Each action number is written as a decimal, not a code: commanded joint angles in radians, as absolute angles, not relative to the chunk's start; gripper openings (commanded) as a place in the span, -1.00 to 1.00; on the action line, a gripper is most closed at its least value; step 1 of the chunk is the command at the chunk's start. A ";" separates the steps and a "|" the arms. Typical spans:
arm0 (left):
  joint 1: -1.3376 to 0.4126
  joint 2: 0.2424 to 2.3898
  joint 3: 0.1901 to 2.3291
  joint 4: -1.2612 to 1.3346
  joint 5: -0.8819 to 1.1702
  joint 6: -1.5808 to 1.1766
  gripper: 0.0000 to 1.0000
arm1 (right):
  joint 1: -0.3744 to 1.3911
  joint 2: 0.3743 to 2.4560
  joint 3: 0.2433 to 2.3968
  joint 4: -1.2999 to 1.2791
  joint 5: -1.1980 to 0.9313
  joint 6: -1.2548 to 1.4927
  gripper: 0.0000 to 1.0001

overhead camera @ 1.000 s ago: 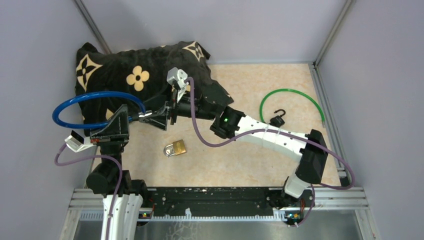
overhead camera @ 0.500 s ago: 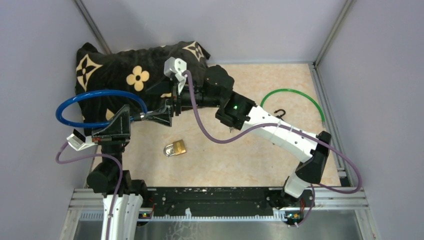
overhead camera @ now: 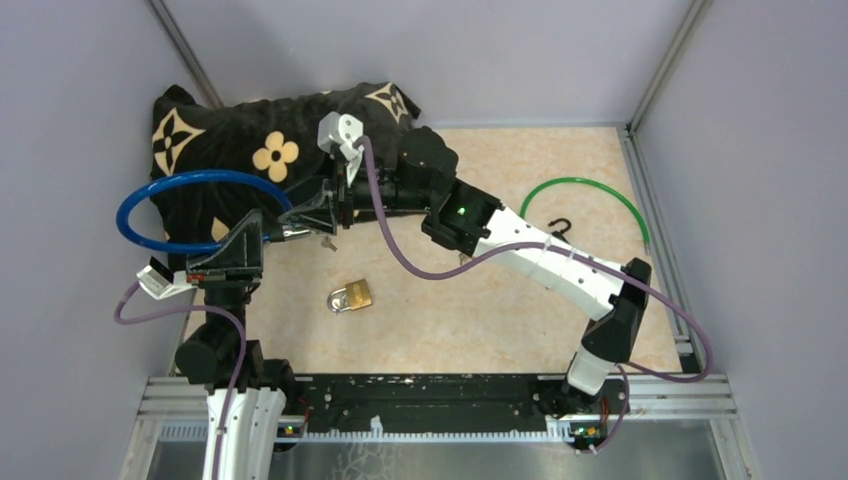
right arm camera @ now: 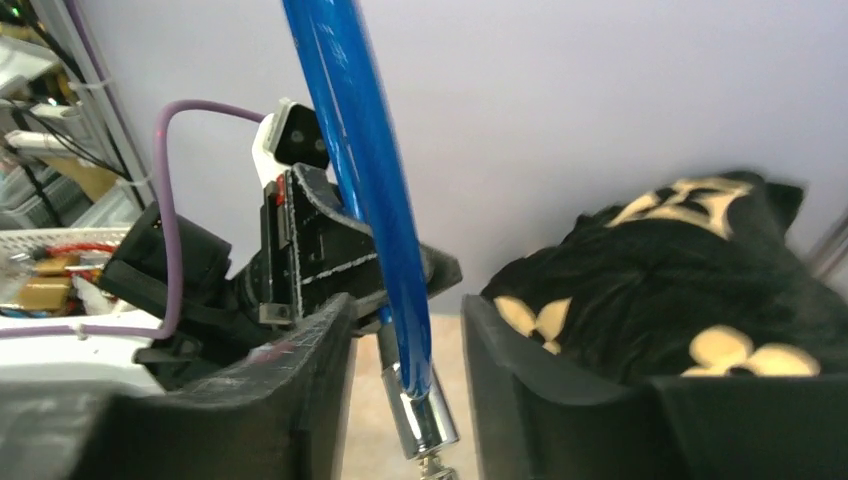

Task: Lock with the key
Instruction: Lock the lock.

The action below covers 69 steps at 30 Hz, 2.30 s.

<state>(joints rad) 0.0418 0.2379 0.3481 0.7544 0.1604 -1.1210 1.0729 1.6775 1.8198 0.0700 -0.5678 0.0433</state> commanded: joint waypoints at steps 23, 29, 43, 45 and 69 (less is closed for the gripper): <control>0.044 0.224 0.362 0.811 0.164 -1.114 -1.00 | 0.955 1.598 1.705 -0.092 -0.751 0.086 0.22; 0.043 0.224 0.362 0.813 0.166 -1.111 -1.00 | 0.927 1.698 1.828 -0.191 -0.891 0.163 0.11; 0.044 0.224 0.362 0.810 0.167 -1.112 -1.00 | 0.928 1.781 1.896 -0.206 -0.937 0.219 -0.28; 0.043 0.224 0.362 0.810 0.167 -1.111 -1.00 | 0.928 1.778 1.885 -0.192 -0.939 0.225 -0.53; 0.031 0.291 0.345 0.541 0.224 -1.226 -1.00 | 1.192 1.483 1.395 0.284 -0.231 -0.561 -1.00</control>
<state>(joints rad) 0.0391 0.2703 0.3473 0.5983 0.1707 -1.2049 1.1522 1.5173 1.3720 0.0925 -0.2520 -0.4309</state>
